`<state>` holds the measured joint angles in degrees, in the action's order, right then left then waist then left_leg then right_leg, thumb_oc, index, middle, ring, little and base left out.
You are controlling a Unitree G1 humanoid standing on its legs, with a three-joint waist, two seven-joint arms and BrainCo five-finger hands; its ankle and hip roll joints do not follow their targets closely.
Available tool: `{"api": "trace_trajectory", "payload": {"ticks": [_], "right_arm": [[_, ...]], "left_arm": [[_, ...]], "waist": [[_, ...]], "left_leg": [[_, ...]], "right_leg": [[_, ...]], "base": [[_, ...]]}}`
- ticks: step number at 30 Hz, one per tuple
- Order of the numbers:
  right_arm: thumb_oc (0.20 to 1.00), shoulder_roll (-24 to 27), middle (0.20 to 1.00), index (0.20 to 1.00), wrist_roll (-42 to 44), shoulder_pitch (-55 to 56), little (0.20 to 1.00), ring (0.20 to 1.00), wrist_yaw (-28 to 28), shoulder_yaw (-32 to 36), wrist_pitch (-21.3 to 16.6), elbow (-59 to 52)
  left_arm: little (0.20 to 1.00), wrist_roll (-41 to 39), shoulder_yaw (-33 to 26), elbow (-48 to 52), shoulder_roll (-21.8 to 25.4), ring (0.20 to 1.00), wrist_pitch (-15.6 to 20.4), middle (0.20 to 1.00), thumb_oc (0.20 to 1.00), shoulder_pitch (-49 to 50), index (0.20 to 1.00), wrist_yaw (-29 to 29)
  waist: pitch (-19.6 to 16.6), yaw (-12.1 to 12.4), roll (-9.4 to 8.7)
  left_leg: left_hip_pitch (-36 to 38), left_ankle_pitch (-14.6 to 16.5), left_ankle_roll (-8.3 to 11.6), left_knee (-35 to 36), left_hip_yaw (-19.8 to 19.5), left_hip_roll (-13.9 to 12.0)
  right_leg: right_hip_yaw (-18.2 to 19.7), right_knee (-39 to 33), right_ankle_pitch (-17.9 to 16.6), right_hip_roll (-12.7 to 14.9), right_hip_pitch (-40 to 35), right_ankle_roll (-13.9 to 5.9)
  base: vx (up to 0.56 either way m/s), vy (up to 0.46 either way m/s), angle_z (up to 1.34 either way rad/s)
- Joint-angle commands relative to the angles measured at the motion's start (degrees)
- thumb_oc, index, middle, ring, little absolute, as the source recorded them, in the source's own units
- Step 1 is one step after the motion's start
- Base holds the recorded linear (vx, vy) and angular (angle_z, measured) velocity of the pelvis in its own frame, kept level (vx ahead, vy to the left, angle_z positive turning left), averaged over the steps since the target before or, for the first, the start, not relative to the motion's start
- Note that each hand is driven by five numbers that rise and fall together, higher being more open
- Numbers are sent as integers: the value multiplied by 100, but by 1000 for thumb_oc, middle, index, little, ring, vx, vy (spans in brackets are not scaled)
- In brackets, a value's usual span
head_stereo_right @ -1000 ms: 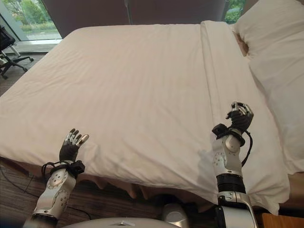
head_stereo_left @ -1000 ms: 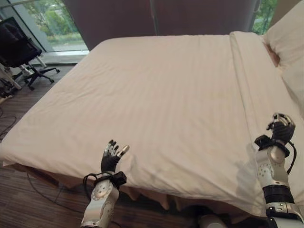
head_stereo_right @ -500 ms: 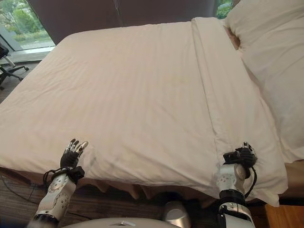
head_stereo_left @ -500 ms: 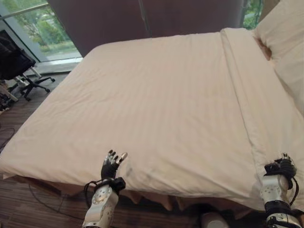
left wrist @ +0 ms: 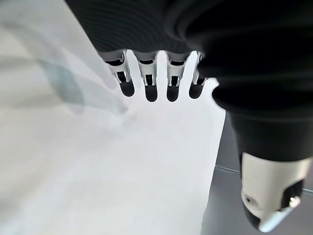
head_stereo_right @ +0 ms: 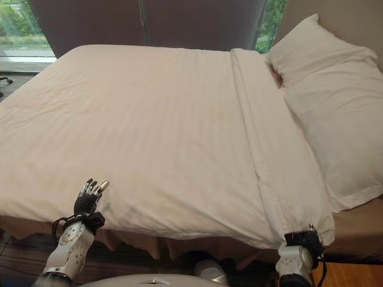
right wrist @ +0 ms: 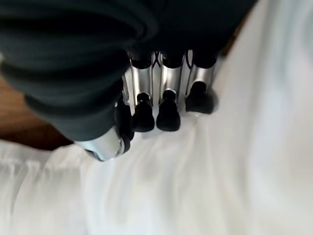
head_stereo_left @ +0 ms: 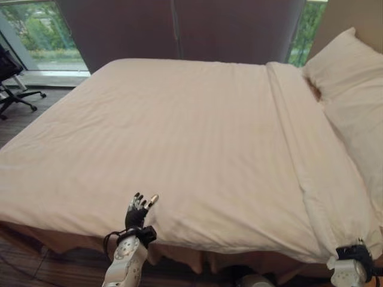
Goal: Making the bed.
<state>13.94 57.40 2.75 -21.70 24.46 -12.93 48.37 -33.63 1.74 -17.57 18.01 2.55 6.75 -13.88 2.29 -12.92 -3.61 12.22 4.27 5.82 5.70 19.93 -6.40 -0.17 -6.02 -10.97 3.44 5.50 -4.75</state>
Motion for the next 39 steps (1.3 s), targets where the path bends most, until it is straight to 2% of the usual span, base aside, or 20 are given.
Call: {"api": "trace_trajectory", "payload": {"ticks": [1,5,8,9,10,12,13,14,17,19,20,21,22,23,28,29,30,34,36,39], "right_arm": [[200,123,200,200,159,-226,200,200,57,254,-79,150],[200,251,200,200,-116,-88,200,200,-19,282,-28,-4],[200,542,200,200,-1056,24,200,200,-445,270,-63,-721],[200,536,200,200,-1063,28,200,200,-454,270,-58,-732],[200,707,200,200,-1670,53,200,200,-725,275,-120,-1134],[200,773,200,200,-2098,-18,200,200,-1064,272,-127,-1472],[200,788,200,200,-2107,-137,200,200,-1151,289,-264,-1736],[200,763,200,200,-2032,-250,200,200,-1143,295,-348,-1993],[200,788,200,200,-2135,-358,200,200,-870,63,-265,-2566],[200,826,200,200,-2238,-433,200,200,-493,-273,-185,-3032],[200,830,200,200,-2216,-467,200,200,33,-794,-24,-3345],[467,799,467,467,-2162,-383,467,467,280,-978,46,-3603],[683,798,683,683,-2163,-379,683,683,279,-979,48,-3606],[1000,742,1000,1000,-2342,-209,1000,1000,603,-1253,135,-3915],[1000,270,1000,1000,-2259,19,1000,1000,1045,-1635,176,-4071],[1000,93,1000,1000,-2476,127,1000,1000,1134,-1947,218,-4164],[1000,135,1000,1000,-2863,99,1000,1000,1157,-2248,300,-4103],[1000,102,1000,1000,-3137,187,1000,1000,1295,-2507,351,-4226],[1000,165,1000,1000,-3433,190,1000,1000,1180,-2560,469,-4179],[1000,50,1000,1000,-3294,229,1000,1000,1155,-2636,508,-3977]], "left_arm": [[1000,-99,-345,74,111,1000,214,1000,1000,-75,1000,-103],[1000,-64,-467,258,140,1000,203,1000,1000,31,1000,-148],[1000,92,-635,537,193,1000,207,1000,1000,114,1000,-272],[1000,93,-635,540,193,1000,205,1000,1000,117,1000,-273],[1000,272,-696,713,265,1000,249,1000,1000,113,1000,-311],[1000,427,-733,880,330,1000,288,1000,1000,105,1000,-380],[1000,548,-753,992,395,1000,371,1000,1000,85,1000,-452],[1000,547,-790,1085,414,1000,413,1000,1000,77,1000,-493],[1000,572,-918,1368,452,1000,451,1000,1000,53,1000,-595],[1000,731,-974,1574,502,1000,447,1000,1000,-18,1000,-618],[1000,897,-1032,1777,579,1000,453,1000,1000,-93,1000,-583],[1000,1021,-1049,1921,613,1000,435,1000,1000,-59,1000,-502],[1000,1022,-1051,1925,613,1000,433,1000,1000,-54,1000,-502],[1000,1156,-1039,2115,603,1000,395,1000,1000,20,1000,-341],[1000,1513,-980,2586,653,1000,393,1000,1000,343,1000,-34],[1000,1672,-955,2698,657,1000,408,1000,1000,457,1000,6],[1000,1708,-861,2752,691,1000,445,1000,1000,479,1000,66],[1000,2044,-560,2623,828,1000,406,1000,1000,464,1000,300],[1000,1968,-511,2593,788,1000,438,1000,1000,555,1000,316],[1000,1912,-400,2433,778,1000,443,1000,1000,607,1000,272]], "waist": [[55,-204,-40],[24,-185,-185],[-4,-155,-318],[-6,-156,-319],[-14,-108,-383],[-29,-65,-435],[-49,-40,-467],[-56,-10,-492],[-68,39,-575],[-71,69,-637],[-66,121,-711],[-62,147,-749],[-65,144,-750],[-44,183,-790],[-32,241,-797],[-23,257,-771],[1,278,-733],[24,236,-648],[31,236,-620],[65,237,-585]], "left_leg": [[-330,-141,54,-70,-342,-393],[-316,-121,36,-70,-325,-384],[-364,-116,16,-70,-352,-374],[-366,-116,15,-70,-353,-373],[-413,-119,4,-70,-397,-365],[-462,-126,-4,-70,-443,-366],[-476,-123,-7,-70,-473,-366],[-490,-120,-13,-70,-494,-362],[-504,-116,-21,-70,-514,-349],[-498,-121,-19,-70,-491,-348],[-506,-138,-7,-70,-475,-354],[-518,-151,-1,-70,-482,-363],[-519,-151,-1,-70,-483,-363],[-550,-168,5,-70,-487,-375],[-587,-172,12,-70,-556,-392],[-596,-184,22,-70,-594,-411],[-600,-198,33,-70,-608,-416],[-584,-209,45,-70,-631,-431],[-581,-220,54,-70,-637,-439],[-572,-229,64,-70,-634,-447]], "right_leg": [[194,102,690,508,-391,-636],[241,102,643,498,-383,-662],[248,102,580,500,-341,-681],[247,102,580,501,-340,-682],[217,102,549,500,-327,-690],[179,102,530,511,-317,-695],[172,102,526,511,-315,-698],[160,102,521,516,-312,-699],[167,102,502,515,-300,-703],[189,102,492,505,-294,-692],[192,102,492,494,-285,-674],[182,102,502,489,-281,-666],[181,102,502,490,-281,-666],[164,102,516,480,-279,-649],[72,102,588,474,-326,-613],[22,102,620,469,-360,-594],[14,102,636,461,-375,-585],[-8,102,684,466,-415,-572],[-31,102,690,464,-430,-570],[-37,102,697,461,-430,-568]], "base": [[-12,61,-11],[-26,62,-14],[-41,43,2],[-42,51,-3],[-24,31,2],[-32,45,8],[-28,51,11],[-16,34,11],[-9,14,5],[-14,6,3],[-32,6,6],[-28,-2,6],[0,0,0],[0,0,0],[9,-20,4],[29,-59,7],[24,-52,11],[19,-48,13],[9,-42,2],[-5,-23,-1]]}}
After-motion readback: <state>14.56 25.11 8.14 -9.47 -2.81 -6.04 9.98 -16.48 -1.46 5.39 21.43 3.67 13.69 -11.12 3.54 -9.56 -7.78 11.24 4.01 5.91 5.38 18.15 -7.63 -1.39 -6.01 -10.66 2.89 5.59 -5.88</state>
